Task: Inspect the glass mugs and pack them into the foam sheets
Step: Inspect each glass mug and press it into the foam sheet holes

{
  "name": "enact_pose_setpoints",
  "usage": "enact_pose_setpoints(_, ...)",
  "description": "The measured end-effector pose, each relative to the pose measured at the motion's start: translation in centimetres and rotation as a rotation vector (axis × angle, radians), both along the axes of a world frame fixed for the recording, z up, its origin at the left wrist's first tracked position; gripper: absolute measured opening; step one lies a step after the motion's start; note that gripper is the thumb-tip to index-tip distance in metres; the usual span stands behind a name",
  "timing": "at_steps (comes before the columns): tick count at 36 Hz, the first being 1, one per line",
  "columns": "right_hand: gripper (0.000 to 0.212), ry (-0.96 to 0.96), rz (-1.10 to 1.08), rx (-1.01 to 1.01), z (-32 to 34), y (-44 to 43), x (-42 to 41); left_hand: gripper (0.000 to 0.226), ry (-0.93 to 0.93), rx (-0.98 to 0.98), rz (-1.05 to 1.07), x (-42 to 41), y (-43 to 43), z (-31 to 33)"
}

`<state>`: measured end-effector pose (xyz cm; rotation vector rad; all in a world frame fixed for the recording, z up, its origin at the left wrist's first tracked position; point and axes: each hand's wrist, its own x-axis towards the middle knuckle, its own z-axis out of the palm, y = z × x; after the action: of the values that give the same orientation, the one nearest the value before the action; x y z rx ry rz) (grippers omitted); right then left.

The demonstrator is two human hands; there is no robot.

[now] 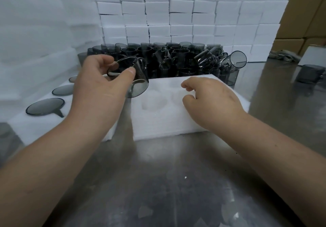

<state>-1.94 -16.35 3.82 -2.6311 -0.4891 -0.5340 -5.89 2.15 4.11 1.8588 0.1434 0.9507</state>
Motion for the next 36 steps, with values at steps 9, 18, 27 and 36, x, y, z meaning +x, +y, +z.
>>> enact_pose_setpoints(9, 0.043, 0.006, 0.013, -0.012, 0.4, -0.4, 0.3, 0.025, -0.008, -0.110, 0.002, -0.3, -0.2, 0.7)
enact_pose_setpoints(18, 0.042, 0.027, 0.003, 0.039, 0.5, -0.8, 0.8, 0.027, -0.001, -0.128, -0.064, -0.6, -0.6, 0.8)
enact_pose_setpoints(27, 0.037, 0.035, -0.008, 0.042, 0.3, -0.7, 1.0, 0.029, -0.015, -0.132, -0.065, -0.8, -0.8, 1.0)
enact_pose_setpoints(36, 0.035, -0.017, -0.024, -0.048, 0.3, -0.3, 0.3, 0.034, -0.001, -0.098, -0.078, -0.4, -0.6, 0.8)
